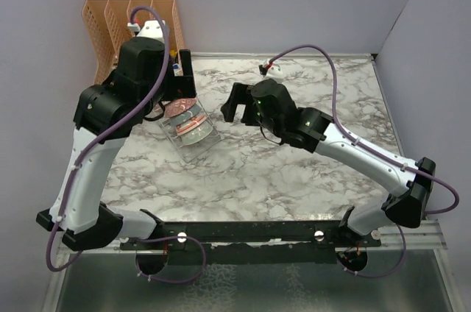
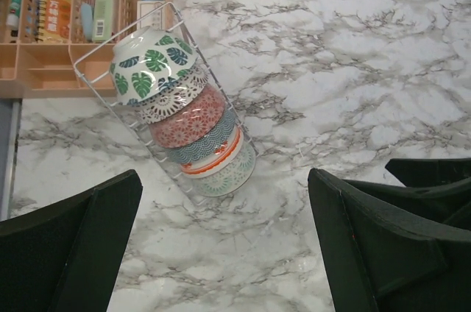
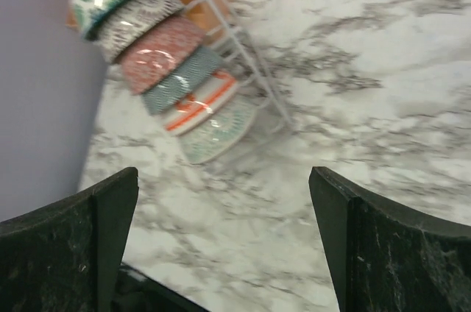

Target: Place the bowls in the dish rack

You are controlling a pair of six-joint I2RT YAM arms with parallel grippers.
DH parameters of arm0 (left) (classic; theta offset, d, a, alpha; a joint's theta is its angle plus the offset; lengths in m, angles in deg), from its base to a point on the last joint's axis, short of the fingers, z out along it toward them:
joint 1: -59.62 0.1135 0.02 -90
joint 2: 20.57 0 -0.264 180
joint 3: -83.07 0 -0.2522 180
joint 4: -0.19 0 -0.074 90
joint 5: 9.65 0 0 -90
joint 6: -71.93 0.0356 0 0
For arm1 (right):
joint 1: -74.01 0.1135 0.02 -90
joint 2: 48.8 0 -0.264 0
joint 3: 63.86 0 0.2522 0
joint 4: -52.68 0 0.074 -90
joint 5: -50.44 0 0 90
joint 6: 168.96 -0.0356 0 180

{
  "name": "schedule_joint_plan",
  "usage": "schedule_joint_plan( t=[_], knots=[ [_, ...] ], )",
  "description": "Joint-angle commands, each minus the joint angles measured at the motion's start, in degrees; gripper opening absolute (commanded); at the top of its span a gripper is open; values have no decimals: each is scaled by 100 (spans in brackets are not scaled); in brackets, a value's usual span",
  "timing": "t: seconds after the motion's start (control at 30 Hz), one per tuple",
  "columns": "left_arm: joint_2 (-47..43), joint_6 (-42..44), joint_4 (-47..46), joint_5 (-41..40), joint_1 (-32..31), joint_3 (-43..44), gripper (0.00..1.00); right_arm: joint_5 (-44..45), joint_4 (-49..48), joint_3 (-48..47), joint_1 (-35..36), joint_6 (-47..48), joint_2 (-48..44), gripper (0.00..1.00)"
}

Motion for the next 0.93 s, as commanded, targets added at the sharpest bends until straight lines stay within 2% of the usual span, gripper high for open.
schedule_joint_plan(
  t=[0.0, 0.17, 0.37, 0.6, 0.9],
  knots=[
    [361, -584, -340, 299, -24, -127, 99, 961, 1645, -283, -42, 1038, -38, 100],
    [700, -1056, -386, -229, -26, -178, 99, 982, 2148, -243, -42, 1190, -276, 99],
    [601, -1312, -633, -768, -21, -406, 99, 1083, 2092, 187, -51, 1246, -907, 100],
    [346, -1417, -771, -914, -21, -958, 99, 986, 2027, 293, -60, 1180, -1042, 100],
    [247, -908, -1139, -782, -25, -1097, 99, 890, 2095, 290, -60, 942, -963, 100]
  ],
)
